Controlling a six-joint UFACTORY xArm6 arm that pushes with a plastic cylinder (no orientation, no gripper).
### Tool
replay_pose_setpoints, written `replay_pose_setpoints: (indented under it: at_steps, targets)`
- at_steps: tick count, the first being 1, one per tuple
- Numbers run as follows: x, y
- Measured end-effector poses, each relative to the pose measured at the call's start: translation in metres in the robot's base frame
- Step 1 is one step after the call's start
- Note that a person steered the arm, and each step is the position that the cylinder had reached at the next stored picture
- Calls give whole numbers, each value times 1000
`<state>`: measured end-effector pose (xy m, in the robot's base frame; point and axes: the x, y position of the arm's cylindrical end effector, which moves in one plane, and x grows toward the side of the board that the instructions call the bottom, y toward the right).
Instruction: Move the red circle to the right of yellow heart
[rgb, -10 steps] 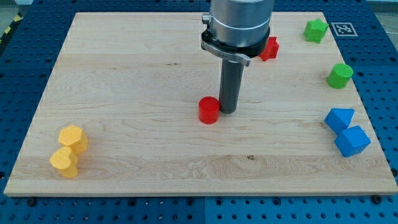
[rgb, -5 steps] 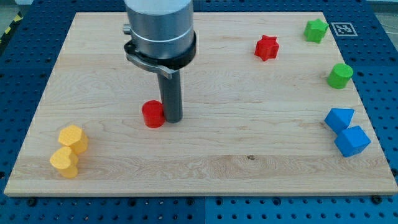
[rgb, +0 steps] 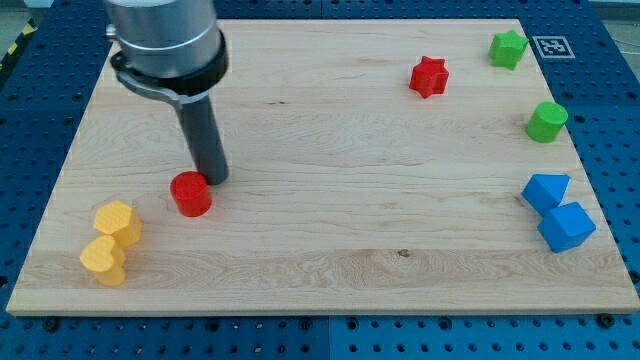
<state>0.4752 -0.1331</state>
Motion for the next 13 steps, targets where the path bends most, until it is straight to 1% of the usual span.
replay_pose_setpoints:
  at_steps: [1,3,5,7,8,11,12,13]
  targets:
    - [-16,-19]
    - [10,-20]
    - [20,-8]
    - [22,19]
    - [44,17]
    - [91,8]
    - [99,7]
    - [92,11]
